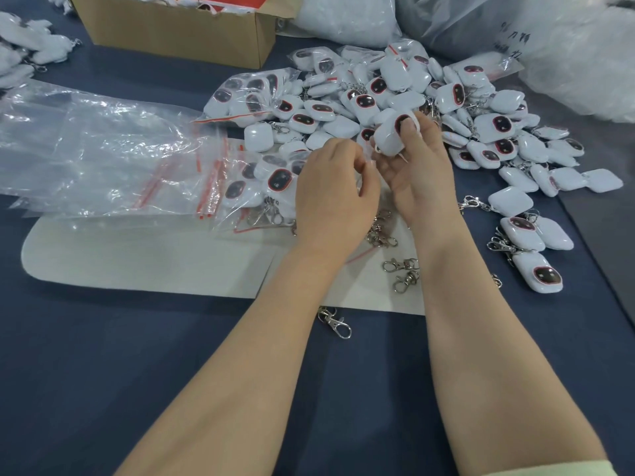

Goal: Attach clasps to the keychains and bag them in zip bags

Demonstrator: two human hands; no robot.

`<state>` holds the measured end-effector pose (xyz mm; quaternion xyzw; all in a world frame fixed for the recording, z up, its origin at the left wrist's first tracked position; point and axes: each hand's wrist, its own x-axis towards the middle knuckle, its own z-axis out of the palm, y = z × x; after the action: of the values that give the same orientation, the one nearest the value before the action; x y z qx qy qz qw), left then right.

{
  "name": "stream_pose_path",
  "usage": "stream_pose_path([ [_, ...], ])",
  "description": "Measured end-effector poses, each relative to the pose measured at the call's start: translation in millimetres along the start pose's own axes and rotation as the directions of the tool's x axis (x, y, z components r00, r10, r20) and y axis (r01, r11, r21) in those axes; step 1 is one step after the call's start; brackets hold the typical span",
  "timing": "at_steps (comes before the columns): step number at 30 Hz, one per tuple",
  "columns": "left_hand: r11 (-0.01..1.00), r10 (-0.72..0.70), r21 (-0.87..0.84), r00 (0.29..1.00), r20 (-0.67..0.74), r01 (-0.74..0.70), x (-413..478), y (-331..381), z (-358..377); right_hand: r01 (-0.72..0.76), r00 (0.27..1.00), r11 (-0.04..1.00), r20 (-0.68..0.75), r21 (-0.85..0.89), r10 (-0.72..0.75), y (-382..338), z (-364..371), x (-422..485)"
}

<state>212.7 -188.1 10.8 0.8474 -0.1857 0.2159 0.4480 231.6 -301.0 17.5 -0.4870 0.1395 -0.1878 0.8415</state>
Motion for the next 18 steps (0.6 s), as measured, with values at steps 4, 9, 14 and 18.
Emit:
stream_pose_path([
  [4,1.000,-0.002,0.007,1.000,0.004,0.002,0.2,-0.4,0.4,0.007,1.000,0.987,-0.012,-0.158,-0.009,4.1,1.7,0.1],
  [9,1.000,0.001,-0.001,1.000,0.007,-0.001,0.2,0.4,-0.7,0.006,1.000,0.987,0.016,-0.160,-0.004,3.9,1.6,-1.5],
  [14,1.000,0.002,0.006,1.000,0.017,-0.002,-0.2,0.7,-0.8,0.015,0.998,0.988,0.055,-0.154,-0.007,4.8,1.8,-3.3],
  [18,1.000,0.002,0.007,1.000,0.016,-0.002,-0.4,0.9,-0.9,0.072,0.996,0.968,0.075,-0.241,-0.056,6.1,1.3,-3.7],
])
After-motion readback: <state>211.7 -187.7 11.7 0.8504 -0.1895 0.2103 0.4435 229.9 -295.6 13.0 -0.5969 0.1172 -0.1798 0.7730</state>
